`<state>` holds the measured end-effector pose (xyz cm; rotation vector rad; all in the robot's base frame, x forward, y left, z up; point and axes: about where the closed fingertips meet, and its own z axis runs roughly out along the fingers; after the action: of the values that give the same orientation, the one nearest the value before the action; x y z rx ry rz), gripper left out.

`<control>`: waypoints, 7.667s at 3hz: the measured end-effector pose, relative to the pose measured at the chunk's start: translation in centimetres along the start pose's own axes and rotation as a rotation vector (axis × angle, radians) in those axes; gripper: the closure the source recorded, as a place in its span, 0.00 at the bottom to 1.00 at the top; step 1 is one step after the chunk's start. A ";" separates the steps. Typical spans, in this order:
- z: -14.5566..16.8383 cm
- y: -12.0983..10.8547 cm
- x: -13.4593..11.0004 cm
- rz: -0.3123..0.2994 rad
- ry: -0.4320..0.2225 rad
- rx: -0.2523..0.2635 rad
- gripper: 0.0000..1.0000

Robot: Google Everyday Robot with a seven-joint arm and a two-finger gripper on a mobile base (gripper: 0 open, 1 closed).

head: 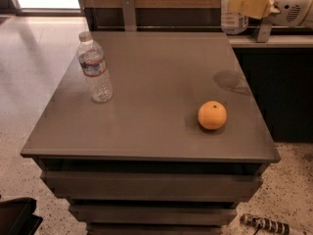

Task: Place blue plastic bottle upright

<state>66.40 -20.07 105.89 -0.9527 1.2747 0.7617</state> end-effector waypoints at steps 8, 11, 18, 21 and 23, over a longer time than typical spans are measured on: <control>7.3 -3.1 10.8 0.145 0.090 0.043 1.00; 6.7 -5.4 15.9 0.283 0.012 0.073 1.00; 4.9 -6.7 16.0 0.171 -0.100 0.137 1.00; 5.6 -6.3 17.3 0.135 -0.108 0.149 1.00; 5.4 -5.8 18.5 0.142 -0.129 0.154 1.00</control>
Offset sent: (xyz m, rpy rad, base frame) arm 0.0150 0.0394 -0.0408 -0.1714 0.0399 -0.1117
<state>76.77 -18.45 88.73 -0.6836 1.2773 0.8095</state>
